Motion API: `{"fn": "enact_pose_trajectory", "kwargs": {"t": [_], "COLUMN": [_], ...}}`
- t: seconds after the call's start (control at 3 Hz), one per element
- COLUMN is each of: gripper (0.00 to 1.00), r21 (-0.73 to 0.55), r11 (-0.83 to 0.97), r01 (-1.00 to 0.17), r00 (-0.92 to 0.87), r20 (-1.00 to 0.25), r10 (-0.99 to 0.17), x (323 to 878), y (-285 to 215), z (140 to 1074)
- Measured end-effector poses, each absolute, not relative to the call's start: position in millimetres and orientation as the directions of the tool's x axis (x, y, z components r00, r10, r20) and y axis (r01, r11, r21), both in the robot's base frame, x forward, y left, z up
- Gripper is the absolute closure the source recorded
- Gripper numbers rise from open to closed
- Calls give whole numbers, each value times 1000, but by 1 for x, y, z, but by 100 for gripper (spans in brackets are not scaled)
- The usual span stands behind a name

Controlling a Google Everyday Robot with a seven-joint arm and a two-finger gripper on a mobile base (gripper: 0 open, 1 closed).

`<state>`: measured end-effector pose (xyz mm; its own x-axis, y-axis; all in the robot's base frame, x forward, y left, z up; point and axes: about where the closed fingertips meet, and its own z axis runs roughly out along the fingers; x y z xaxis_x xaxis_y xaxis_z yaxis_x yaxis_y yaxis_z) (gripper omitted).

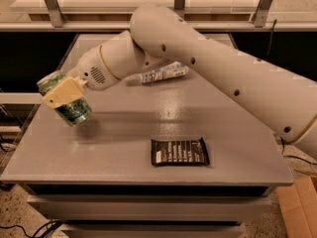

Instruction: Place green can upright

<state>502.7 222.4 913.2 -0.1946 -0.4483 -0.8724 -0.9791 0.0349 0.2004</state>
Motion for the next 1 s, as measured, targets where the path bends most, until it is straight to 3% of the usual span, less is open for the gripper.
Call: {"fn": "enact_pose_trajectory", "kwargs": {"t": [1.0], "gripper": [100], "r21": [170], "r11": [-123], "r01": [-978], "r00": [-141], "r20": [-966], "r10": [-215], "x": [510], "y": [219], "z": [909]}}
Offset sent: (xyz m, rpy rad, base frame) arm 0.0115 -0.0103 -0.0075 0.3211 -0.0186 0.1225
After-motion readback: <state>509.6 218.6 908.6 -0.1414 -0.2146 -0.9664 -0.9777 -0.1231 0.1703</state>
